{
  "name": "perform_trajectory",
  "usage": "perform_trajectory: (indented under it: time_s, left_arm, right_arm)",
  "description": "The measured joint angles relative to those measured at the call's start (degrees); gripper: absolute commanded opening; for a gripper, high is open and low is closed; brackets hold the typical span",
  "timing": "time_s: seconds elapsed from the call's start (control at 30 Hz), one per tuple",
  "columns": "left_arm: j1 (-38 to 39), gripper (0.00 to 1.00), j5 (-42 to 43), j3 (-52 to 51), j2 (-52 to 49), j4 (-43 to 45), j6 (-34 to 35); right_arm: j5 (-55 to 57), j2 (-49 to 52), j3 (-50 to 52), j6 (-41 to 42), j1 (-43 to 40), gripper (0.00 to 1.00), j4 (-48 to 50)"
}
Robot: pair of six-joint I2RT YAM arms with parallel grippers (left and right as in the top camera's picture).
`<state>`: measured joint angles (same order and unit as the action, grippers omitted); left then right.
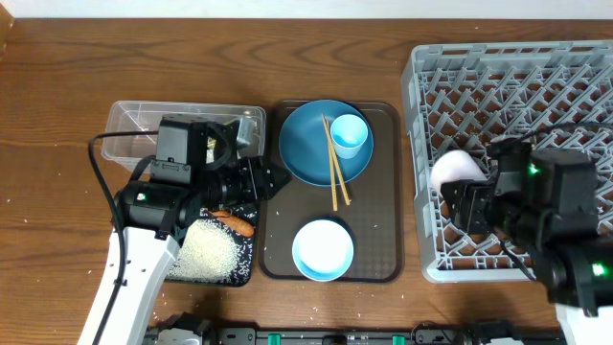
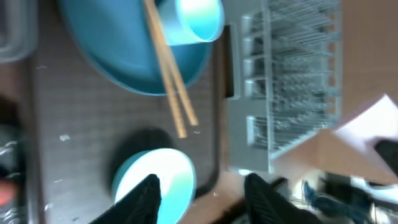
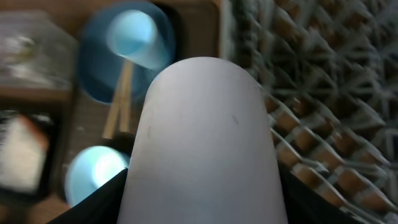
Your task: Sort waste into correct bins and load items into the dishwasher rack
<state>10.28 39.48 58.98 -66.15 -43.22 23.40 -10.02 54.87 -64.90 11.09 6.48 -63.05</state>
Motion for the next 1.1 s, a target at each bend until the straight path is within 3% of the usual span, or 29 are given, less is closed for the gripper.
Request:
perform_trajectory:
  time_s: [0.23,0.37,0.5,0.77,0.8,0.87,0.97,1.1]
  left_arm:
    - [0.0,0.82,-8.8,0.0,0.0,-1.3,-0.3]
    - [0.0,0.85,-10.5,0.0,0.0,-1.4,-0.3]
    - [0.0,0.95,-11.4,0.0,0.0,-1.6,-0.6]
    - [0.0,0.98,-11.5,0.0,0.0,-1.6,-0.6]
    - [0.0,0.98,-11.5,0.0,0.0,-1.6,-0.6]
    - [0.0,0.99,-11.5,0.0,0.0,-1.6,-0.6]
    - [0.0,0.99,-11.6,0.0,0.0,-1.6,-0.5]
    - [0.0,0.99,-11.6,0.0,0.0,-1.6,-0.6]
  right_arm:
    - [5.0,9.3,0.0,-0.9,0.0,0.52,0.0]
    - [7.1,14.1,0.0,-1.1,0.0,0.53,0.3]
    - [8.9,18.4,0.0,-1.1,0.0,0.52,0.3]
    - [12.4,26.7,0.0,-1.2,-0.3,0.51,1.2]
    - [12.5,27.8,0.0,-1.3,-0.6,0.54,1.4]
    - [12.8,29.5,0.0,-1.3,-1.2,0.77,1.9]
    - [13.3,31.8,0.0,-1.1,-1.7,0.99,2.8]
    - [13.5,32.6,0.0,-2.6,-1.7,0.99,2.6]
